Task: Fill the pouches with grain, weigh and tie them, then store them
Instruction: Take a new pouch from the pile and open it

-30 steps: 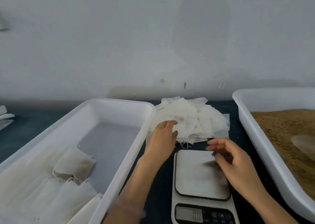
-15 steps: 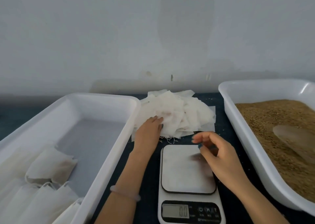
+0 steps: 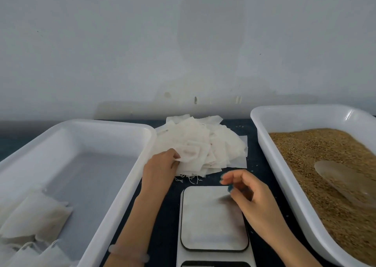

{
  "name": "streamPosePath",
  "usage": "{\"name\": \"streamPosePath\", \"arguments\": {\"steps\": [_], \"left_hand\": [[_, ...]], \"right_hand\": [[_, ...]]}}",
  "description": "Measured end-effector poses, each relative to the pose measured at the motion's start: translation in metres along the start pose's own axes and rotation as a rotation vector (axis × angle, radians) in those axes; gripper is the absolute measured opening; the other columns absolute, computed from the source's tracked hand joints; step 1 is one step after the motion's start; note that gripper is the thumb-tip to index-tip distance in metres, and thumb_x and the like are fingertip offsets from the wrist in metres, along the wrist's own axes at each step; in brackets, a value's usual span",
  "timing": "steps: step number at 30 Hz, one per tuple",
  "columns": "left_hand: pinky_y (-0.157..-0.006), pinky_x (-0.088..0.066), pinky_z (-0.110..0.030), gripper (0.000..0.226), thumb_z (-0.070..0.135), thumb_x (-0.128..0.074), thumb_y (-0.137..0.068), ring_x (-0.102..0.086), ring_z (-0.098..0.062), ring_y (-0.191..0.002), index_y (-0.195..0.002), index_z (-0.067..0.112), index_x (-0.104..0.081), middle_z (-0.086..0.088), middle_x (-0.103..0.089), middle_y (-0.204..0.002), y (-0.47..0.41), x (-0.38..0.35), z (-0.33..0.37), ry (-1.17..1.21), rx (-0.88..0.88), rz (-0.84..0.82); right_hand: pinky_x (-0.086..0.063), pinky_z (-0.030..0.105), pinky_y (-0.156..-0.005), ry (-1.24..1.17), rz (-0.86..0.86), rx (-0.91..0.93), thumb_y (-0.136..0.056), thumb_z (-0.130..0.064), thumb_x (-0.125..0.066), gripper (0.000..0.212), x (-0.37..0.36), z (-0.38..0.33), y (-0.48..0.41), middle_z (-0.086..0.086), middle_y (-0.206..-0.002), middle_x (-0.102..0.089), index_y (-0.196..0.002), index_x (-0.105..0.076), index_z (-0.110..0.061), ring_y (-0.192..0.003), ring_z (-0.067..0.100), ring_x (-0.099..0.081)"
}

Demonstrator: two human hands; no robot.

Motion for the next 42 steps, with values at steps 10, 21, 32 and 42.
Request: {"name": "streamPosePath", "arguments": {"steps": [10,21,32,42], "left_hand": [[-0.076,-0.050,-0.031,0.048,0.008,-0.051,-0.093,-0.062,-0.020,-0.094,-0.134,0.032,-0.054,0.004,-0.067,-0.112,-0.001,-0.005,0.010,-0.083,-0.104,0.027],[-0.072,-0.059,-0.028,0.026,0.001,-0.047,-0.100,-0.074,-0.023,-0.094,-0.112,0.011,-0.068,-0.008,-0.073,-0.109,-0.003,0.012,0.037,1.380,0.314,-0.080],[-0.072,-0.060,-0.028,0.033,0.017,-0.065,-0.087,-0.071,-0.035,-0.100,-0.119,0.006,-0.066,-0.020,-0.071,-0.112,0.048,0.040,0.076,1.501,0.348,-0.730],[-0.075,-0.059,-0.028,0.029,0.024,-0.063,-0.093,-0.072,-0.032,-0.099,-0.120,0.014,-0.065,-0.009,-0.073,-0.113,0.062,0.041,0.075,1.324,0.275,-0.691]], "right_hand": [[-0.051,0.015,-0.084,-0.016,-0.034,-0.047,-0.091,0.006,-0.059,0.036,0.000,-0.001,0.001,-0.019,-0.099,-0.072,-0.102,-0.068,-0.027,-0.100,0.000,-0.066],[-0.054,0.025,-0.084,-0.016,-0.033,-0.051,-0.094,0.004,-0.058,0.036,0.004,-0.001,-0.002,-0.020,-0.100,-0.072,-0.107,-0.066,-0.029,-0.099,0.002,-0.066],[-0.054,0.017,-0.081,-0.288,0.046,0.028,-0.090,-0.034,-0.060,0.033,0.012,-0.011,-0.006,-0.010,-0.112,-0.073,-0.121,-0.066,-0.022,-0.104,0.006,-0.069],[-0.055,0.016,-0.072,-0.356,0.026,-0.052,-0.075,-0.028,-0.071,0.028,0.018,-0.011,-0.007,-0.005,-0.094,-0.078,-0.103,-0.073,-0.023,-0.088,0.010,-0.074]]}}
Point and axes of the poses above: each hand's wrist, its own y-axis away from the middle knuckle, its own x-axis out of the back of the hand, z = x × y, the point moved 1 cm from there along -y, towards the middle knuckle
